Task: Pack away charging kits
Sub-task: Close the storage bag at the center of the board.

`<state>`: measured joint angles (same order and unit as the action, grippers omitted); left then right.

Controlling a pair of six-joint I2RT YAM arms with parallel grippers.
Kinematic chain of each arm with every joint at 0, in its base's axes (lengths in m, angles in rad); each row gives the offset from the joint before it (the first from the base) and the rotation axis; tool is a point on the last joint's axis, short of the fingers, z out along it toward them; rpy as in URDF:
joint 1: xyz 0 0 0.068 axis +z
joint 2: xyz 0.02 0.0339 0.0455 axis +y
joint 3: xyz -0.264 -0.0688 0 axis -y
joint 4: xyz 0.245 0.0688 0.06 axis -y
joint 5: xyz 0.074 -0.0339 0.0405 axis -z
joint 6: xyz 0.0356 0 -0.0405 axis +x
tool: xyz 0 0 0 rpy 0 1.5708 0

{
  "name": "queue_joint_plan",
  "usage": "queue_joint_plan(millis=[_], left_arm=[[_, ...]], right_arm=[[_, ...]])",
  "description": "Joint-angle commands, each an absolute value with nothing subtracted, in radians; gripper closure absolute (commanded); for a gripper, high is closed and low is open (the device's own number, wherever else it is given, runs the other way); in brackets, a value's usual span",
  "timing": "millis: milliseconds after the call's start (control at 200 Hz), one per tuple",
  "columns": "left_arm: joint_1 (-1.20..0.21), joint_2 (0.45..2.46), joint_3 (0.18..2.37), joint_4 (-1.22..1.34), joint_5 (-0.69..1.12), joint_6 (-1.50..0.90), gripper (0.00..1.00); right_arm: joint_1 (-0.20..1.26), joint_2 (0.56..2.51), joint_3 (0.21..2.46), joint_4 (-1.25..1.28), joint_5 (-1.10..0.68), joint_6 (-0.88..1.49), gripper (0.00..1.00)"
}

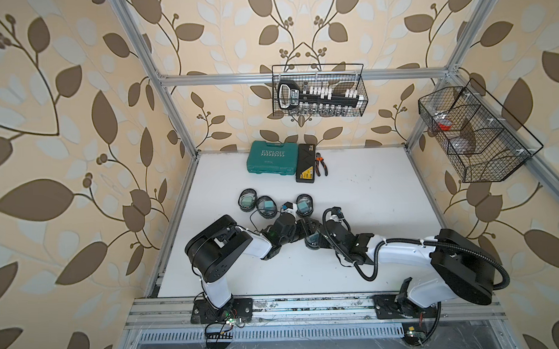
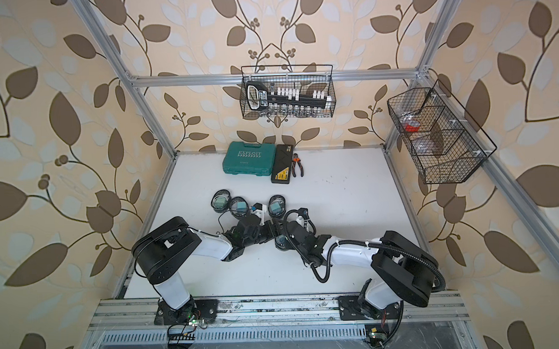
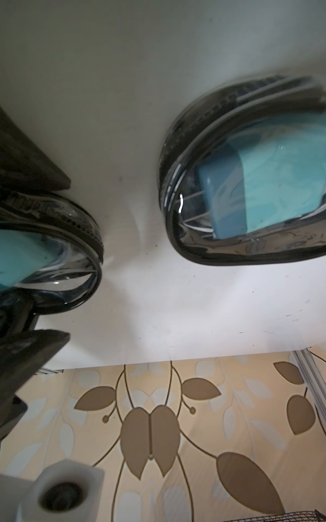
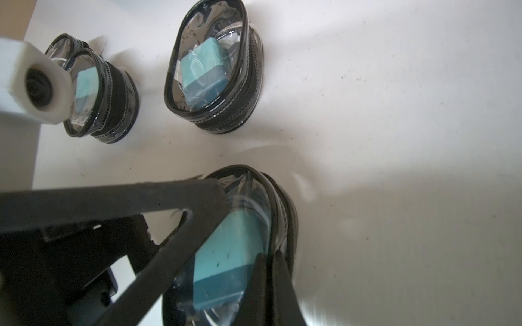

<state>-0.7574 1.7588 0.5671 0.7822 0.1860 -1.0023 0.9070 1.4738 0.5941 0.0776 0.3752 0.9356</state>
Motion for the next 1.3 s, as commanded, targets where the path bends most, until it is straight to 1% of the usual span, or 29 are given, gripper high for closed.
queue_joint_plan(millis=[0,220,385,590,765,940,1070,1215,1295], left_arm=[[-0.772,1.767,0.539,0.745,0.302,-1.040,0.24],[-0.774,1.759,0.512,0.762,0.311,-1.063,0.24],[-0.778,1.736,0.485,0.763,0.301,-1.075,0.16],[-0.781,1.719,0.473,0.730,0.313,-1.100,0.12],[-0.781,1.720,0.482,0.686,0.324,-1.121,0.12],[-0.787,1.724,0.488,0.682,0.354,-1.122,0.15],[-0.789,1.769,0.476,0.727,0.388,-1.132,0.21],[-0.789,1.824,0.447,0.816,0.423,-1.153,0.25],[-0.788,1.832,0.438,0.835,0.427,-1.154,0.31]], right_arm=[[0.907,1.475,0.537,0.080,0.371,0.970,0.99],[0.918,1.467,0.480,0.137,0.361,1.014,0.95],[0.920,1.444,0.421,0.186,0.359,1.037,0.93],[0.949,1.395,0.382,0.219,0.378,1.019,0.99],[0.976,1.409,0.383,0.241,0.397,1.015,1.00],[0.977,1.442,0.388,0.261,0.390,1.012,1.00],[0.976,1.435,0.387,0.270,0.389,1.007,1.00],[0.977,1.432,0.394,0.271,0.389,1.002,1.00],[0.976,1.430,0.397,0.273,0.389,0.999,1.00]])
